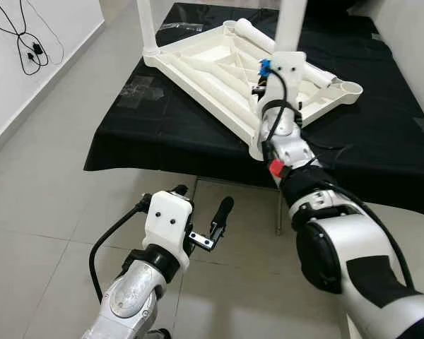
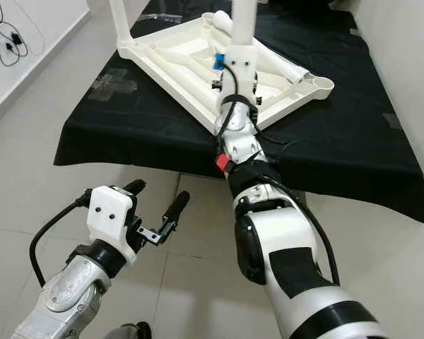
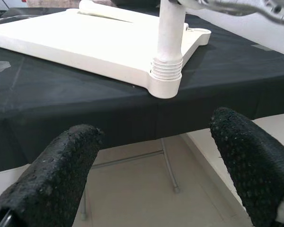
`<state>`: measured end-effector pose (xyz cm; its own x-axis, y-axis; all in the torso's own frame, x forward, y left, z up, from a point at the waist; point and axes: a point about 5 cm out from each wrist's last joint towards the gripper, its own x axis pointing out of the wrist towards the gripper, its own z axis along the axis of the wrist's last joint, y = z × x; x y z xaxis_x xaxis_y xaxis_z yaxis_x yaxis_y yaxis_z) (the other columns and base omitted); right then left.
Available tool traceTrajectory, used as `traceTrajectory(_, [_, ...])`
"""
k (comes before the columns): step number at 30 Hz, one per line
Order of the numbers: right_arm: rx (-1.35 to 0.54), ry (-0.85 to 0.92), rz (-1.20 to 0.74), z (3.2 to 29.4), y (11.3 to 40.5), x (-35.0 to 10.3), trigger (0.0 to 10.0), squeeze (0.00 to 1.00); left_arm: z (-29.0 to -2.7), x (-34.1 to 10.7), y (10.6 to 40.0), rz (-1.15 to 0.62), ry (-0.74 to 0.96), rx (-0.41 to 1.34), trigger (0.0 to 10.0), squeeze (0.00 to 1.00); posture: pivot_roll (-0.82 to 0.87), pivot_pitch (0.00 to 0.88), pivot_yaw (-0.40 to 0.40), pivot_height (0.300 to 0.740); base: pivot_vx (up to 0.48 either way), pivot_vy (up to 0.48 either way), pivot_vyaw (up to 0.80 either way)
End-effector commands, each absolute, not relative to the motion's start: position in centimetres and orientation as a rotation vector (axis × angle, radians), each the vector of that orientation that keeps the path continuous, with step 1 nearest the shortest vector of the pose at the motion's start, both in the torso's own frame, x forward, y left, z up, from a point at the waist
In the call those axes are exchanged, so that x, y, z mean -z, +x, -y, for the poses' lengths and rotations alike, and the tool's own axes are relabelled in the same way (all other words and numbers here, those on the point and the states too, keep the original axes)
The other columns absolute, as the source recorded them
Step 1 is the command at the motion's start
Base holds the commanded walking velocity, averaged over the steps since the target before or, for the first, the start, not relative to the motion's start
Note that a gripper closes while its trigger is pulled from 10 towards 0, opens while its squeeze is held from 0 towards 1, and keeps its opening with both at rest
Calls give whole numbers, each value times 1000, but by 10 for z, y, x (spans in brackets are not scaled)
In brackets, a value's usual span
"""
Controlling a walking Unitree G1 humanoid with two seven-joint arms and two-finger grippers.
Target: Building children table
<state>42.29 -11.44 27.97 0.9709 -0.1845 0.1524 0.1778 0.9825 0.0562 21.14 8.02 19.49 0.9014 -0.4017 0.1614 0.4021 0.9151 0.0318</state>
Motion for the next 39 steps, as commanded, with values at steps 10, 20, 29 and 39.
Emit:
traceTrajectory(10, [159,227,-7,117,423,-238,10000,0,-82,-191,214,155,2,399,10000,0,133,185,-51,740,0,0,0])
traceTrajectory(20, [-171,404,414,99,412,-320,10000,0,-86,-191,225,147,-3,364,10000,1000,126,136,-46,740,0,0,0])
traceTrajectory(29, [-577,395,370,69,376,-292,10000,0,-98,-193,245,147,295,433,10000,1000,117,99,-35,740,0,0,0])
traceTrajectory(39, [-764,389,264,62,348,-256,10000,0,-115,-185,266,107,476,473,10000,0,114,71,-16,740,0,0,0])
